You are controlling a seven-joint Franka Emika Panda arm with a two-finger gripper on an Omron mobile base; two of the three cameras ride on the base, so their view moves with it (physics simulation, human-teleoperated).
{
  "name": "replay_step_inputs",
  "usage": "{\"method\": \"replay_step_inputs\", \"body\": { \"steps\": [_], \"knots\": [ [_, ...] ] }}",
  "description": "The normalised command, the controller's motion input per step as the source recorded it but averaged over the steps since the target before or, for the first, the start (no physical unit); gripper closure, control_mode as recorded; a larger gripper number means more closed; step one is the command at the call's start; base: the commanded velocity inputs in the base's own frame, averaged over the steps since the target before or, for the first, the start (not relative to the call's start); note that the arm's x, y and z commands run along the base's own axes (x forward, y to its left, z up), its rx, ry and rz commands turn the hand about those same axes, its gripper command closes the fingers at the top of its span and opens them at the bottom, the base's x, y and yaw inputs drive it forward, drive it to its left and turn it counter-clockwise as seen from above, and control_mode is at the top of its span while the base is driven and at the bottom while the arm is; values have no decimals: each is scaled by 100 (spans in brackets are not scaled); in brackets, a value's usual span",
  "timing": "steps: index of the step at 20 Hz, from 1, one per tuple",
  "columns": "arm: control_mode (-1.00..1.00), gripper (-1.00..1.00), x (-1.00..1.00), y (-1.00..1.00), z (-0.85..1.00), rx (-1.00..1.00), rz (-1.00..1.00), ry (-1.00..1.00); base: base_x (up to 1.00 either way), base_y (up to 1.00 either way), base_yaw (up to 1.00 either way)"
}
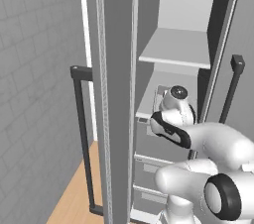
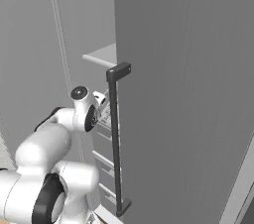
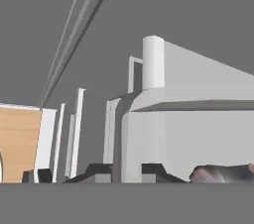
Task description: Take the meat container that has the fish and place it on the second highest rack of the freezer. Then take the vegetable container that has the mushroom and sweet potato and place it on the highest rack of the freezer.
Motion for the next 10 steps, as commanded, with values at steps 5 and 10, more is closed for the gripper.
{"method": "replay_step_inputs", "body": {
  "steps": [5,10],
  "knots": [
    [-100,100,64,-27,-21,0,-3,4,0,0,0],
    [-100,100,48,-34,-25,0,-3,3,0,0,0]
  ]
}}
